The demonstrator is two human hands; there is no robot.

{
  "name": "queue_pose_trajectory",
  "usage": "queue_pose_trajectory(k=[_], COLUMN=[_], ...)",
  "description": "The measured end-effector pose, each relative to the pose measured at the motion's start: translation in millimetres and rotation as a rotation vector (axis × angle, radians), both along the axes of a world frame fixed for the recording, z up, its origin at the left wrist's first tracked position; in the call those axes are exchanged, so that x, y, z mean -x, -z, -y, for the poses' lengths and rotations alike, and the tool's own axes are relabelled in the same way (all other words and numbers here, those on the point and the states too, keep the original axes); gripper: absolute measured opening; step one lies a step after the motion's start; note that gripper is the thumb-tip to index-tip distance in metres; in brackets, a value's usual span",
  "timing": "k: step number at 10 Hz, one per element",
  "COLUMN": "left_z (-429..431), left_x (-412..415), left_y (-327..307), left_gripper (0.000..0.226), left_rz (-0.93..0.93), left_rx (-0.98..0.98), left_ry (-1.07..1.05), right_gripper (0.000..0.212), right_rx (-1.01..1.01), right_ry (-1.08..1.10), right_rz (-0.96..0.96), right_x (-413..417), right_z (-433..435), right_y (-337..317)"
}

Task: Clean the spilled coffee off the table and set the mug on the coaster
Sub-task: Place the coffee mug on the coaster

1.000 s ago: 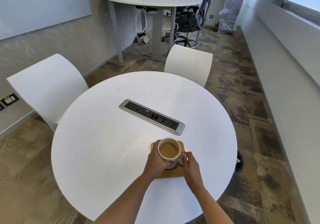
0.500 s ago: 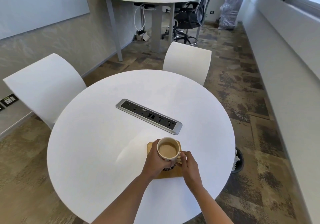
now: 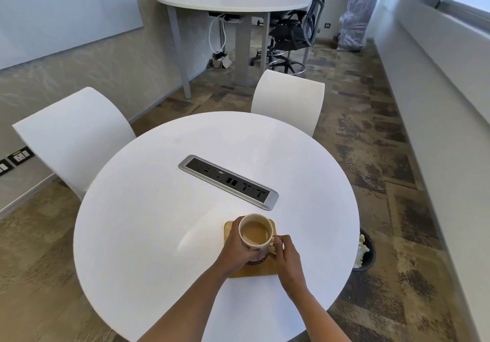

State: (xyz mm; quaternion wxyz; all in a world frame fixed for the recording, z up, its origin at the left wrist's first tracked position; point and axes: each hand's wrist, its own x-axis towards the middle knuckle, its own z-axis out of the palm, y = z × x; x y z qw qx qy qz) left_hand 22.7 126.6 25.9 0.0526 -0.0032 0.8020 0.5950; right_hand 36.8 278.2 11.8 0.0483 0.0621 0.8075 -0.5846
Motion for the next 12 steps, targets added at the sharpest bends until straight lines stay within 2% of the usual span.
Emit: queue_pose_trajectory(k=[1, 2, 3, 5, 7, 8, 9, 10, 11, 12], left_z=[1, 2, 2, 0, -3, -5, -6, -3, 10, 25], left_x=[1, 1, 1, -2, -5, -4, -1, 2, 20, 47], left_y=[1, 0, 0, -7, -19, -27, -36, -51, -67, -106], left_gripper=[0.079, 0.087, 0.099, 0.106, 0.105, 0.096, 0.082, 0.07, 0.064, 0.062], left_rz=[0.01, 0.044, 0.086, 0.156, 0.159, 0.154, 0.129, 0.039, -0.119, -0.281], left_rx=[-0.01, -0.012, 0.013, 0.076, 0.152, 0.173, 0.155, 0.248, 0.476, 0.625], left_ry=[0.008, 0.018, 0.028, 0.025, 0.017, -0.006, -0.033, -0.073, -0.091, -0.167], right_gripper=[0.023, 0.017, 0.017, 0.023, 0.025, 0.023, 0.023, 0.027, 0.028, 0.02], right_rx=[-0.006, -0.017, 0.012, -0.001, -0.072, -0.129, -0.199, -0.249, -0.223, -0.089], right_ry=[0.003, -0.005, -0.036, -0.077, -0.092, -0.103, -0.105, -0.108, -0.019, 0.118], right_rz=[0.005, 0.009, 0.006, -0.005, 0.013, 0.019, -0.004, -0.06, -0.13, -0.302], right_x=[-1, -1, -4, -8, -6, -6, -1, 5, 15, 22], right_z=[0, 0, 0, -4, -4, -3, -3, -4, -8, -13], right_y=[-1, -6, -14, -25, -26, -28, -30, -38, -56, -105])
